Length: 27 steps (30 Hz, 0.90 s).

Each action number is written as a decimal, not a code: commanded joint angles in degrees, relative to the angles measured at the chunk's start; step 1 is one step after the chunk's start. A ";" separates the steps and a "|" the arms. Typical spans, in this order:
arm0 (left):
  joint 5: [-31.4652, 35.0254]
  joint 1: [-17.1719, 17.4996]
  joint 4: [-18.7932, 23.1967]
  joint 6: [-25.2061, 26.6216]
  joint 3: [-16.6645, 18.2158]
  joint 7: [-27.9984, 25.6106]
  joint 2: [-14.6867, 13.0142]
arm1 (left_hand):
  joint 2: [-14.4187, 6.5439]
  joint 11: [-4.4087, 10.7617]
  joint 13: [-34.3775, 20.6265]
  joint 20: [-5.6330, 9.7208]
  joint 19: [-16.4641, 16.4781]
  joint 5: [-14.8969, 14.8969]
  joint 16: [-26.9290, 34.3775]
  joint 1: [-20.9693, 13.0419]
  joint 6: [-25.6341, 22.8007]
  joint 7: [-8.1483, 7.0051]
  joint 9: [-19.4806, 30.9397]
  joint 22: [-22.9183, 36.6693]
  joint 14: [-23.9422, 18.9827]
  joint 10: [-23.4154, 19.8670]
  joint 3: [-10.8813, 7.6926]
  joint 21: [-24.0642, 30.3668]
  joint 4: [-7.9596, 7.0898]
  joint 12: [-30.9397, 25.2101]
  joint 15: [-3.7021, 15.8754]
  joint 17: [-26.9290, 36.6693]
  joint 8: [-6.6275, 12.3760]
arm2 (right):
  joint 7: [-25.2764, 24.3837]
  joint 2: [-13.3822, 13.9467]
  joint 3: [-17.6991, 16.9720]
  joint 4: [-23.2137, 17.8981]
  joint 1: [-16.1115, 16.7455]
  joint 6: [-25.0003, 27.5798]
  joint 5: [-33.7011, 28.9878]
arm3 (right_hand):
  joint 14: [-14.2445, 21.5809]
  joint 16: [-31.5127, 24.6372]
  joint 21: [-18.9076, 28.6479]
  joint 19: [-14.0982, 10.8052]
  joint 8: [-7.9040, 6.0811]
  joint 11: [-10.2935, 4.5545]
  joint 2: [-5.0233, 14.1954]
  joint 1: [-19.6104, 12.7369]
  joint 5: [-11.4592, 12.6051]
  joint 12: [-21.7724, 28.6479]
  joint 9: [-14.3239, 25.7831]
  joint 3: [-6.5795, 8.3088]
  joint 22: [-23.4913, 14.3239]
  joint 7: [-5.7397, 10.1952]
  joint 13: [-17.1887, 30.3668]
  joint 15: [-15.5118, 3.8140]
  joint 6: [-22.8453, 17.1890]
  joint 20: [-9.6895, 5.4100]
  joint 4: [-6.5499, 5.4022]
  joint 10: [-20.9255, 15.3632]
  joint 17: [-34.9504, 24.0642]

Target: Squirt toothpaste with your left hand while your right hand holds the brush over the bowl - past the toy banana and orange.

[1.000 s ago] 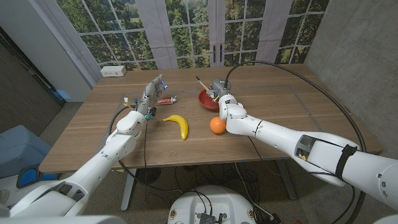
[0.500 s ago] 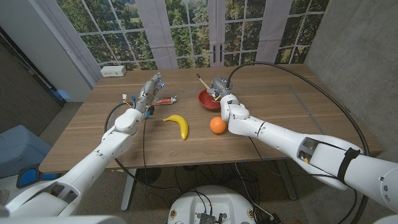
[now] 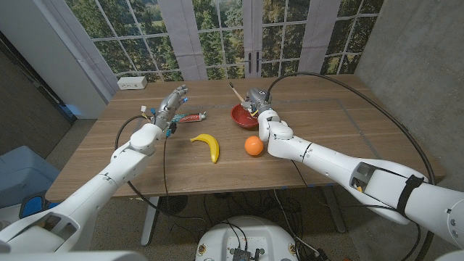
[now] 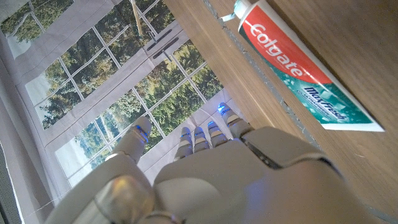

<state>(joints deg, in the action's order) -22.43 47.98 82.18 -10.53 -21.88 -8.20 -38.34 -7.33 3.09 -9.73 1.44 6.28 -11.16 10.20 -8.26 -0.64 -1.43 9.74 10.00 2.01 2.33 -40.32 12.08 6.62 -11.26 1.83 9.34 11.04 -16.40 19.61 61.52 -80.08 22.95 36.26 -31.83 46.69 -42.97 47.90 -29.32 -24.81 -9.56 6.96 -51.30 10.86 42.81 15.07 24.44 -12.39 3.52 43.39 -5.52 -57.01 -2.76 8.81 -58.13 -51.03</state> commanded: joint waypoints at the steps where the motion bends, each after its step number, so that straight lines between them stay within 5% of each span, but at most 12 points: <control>1: 4.74 0.25 5.12 7.35 -0.71 -2.39 -4.62 | 0.67 0.28 -0.33 0.25 0.67 0.51 0.11 -1.65 -1.06 -0.13 0.26 0.09 -0.34 -0.85 -0.21 -0.21 1.83 -0.26 0.17 0.20 0.71 | 0.93 1.56 -0.66 -4.29 1.29 0.43 -1.75 | 0.30 0.28 0.60 0.19 -0.44 -2.09 2.31 -3.16 0.40 0.57 0.33 0.70 -0.18 0.91 0.62 -6.99 -1.11 -3.74 -0.91 -0.07 -0.45; 10: 8.36 -0.08 10.03 16.10 -1.68 -2.65 -8.88 | 1.42 0.75 -0.40 0.37 1.43 0.97 0.28 -3.79 -2.38 0.32 0.30 0.10 -1.39 -1.56 -0.45 -0.16 3.82 -0.23 0.34 0.23 1.14 | 1.85 1.96 -0.90 -6.17 1.71 0.77 -3.14 | 0.57 0.55 1.35 0.36 -0.53 -2.14 2.22 -3.13 0.48 1.04 0.18 0.68 -0.10 0.90 1.68 -6.96 -1.48 -3.94 -0.99 -0.07 -1.47; 27: 14.27 -1.83 17.25 30.42 -3.70 -2.38 -14.35 | 3.07 0.62 -0.52 -0.28 4.44 1.02 0.66 -9.44 -6.52 -0.45 0.44 0.09 -5.25 -4.58 -0.86 0.23 4.59 -0.57 0.33 0.25 2.34 | 1.53 1.51 -1.78 -6.82 2.74 0.45 -4.10 | 0.85 1.07 2.47 0.46 -0.44 -2.05 2.21 -3.32 0.57 0.85 -0.02 0.86 0.04 0.83 1.58 -7.05 -1.52 -3.93 -0.92 -0.43 -2.84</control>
<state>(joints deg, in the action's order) -12.42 47.60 94.94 10.93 -23.94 -10.75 -49.17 -4.44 3.43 -10.01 1.29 9.91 -10.36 10.60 -16.42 -6.29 -1.56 10.03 10.00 -2.18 -1.57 -41.05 11.84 10.81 -11.26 1.94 9.48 12.81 -14.62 21.31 60.26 -86.18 24.99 36.87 -35.16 47.01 -42.26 49.99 -29.14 -25.05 -9.56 6.21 -52.06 10.84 43.48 14.85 24.44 -12.24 3.53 44.98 -5.62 -57.01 -2.56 8.81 -58.13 -53.48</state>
